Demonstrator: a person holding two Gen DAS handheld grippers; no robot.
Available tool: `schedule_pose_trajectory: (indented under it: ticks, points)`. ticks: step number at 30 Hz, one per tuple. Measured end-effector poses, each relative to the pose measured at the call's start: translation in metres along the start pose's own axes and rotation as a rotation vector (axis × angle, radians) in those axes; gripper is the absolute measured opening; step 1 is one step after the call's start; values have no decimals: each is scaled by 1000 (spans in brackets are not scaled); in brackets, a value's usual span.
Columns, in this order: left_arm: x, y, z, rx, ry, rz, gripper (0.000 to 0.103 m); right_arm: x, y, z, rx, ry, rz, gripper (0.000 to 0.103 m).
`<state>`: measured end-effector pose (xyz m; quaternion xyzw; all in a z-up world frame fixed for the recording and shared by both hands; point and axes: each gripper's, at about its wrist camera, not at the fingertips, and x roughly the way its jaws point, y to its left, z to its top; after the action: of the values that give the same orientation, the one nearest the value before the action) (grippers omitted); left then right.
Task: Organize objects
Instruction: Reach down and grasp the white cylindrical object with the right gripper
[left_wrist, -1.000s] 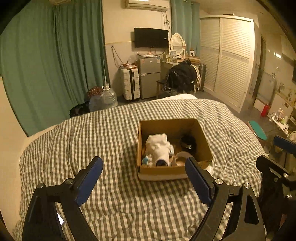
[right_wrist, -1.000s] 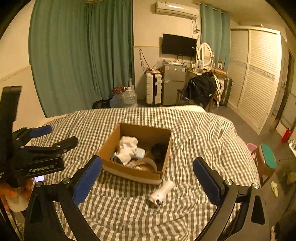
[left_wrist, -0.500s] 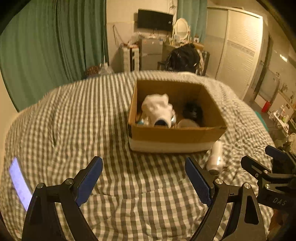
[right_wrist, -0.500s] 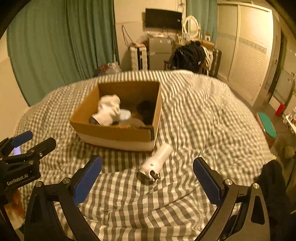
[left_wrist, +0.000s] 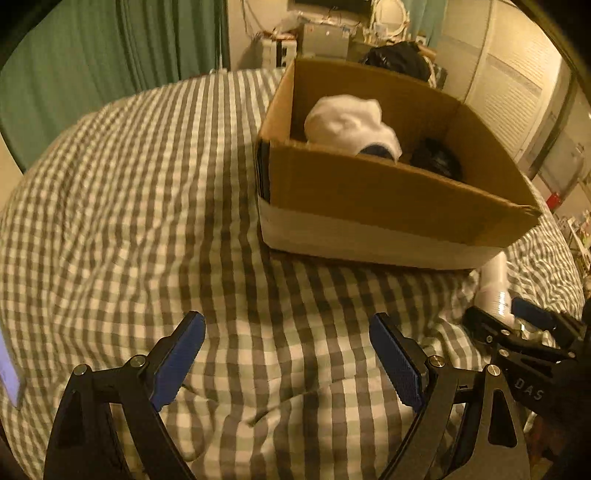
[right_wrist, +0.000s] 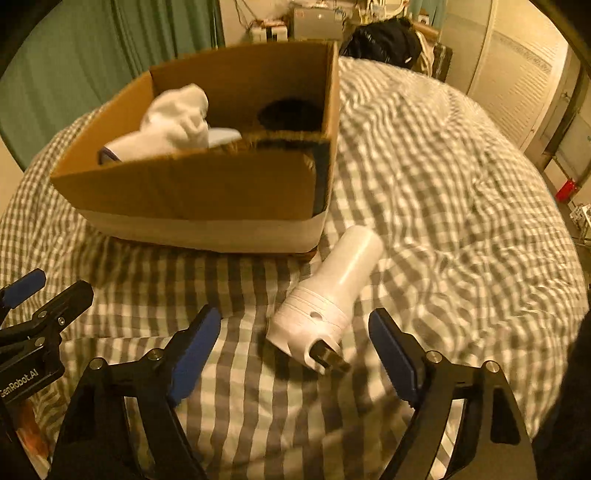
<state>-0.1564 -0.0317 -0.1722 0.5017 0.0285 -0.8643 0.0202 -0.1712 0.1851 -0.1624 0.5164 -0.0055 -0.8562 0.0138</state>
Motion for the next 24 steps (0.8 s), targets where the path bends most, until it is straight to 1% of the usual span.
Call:
schedule_pose_trajectory:
  ticks: [1, 4, 9, 11, 13, 19, 24]
  points:
    - [4, 0, 1, -4, 9, 2, 93, 6, -1, 0, 4, 11, 6, 76]
    - [13, -3, 3, -5, 30, 6, 93, 24, -6, 2, 34, 44, 24, 75]
    - [23, -8, 1, 5, 53, 13, 93, 43, -15, 2, 63, 61, 36, 69]
    - [27, -9, -1, 10, 67, 19, 93, 46, -16, 2, 64, 65, 27, 60]
    - [26, -10, -3, 13, 69, 28, 93, 48, -19, 1, 71, 67, 19, 54]
    - [12, -13, -9, 15, 41, 36, 93, 42, -24, -2, 79, 58, 33, 53]
    - [-8, -17, -13, 25, 18, 34, 93, 21, -24, -9, 69, 25, 37, 53]
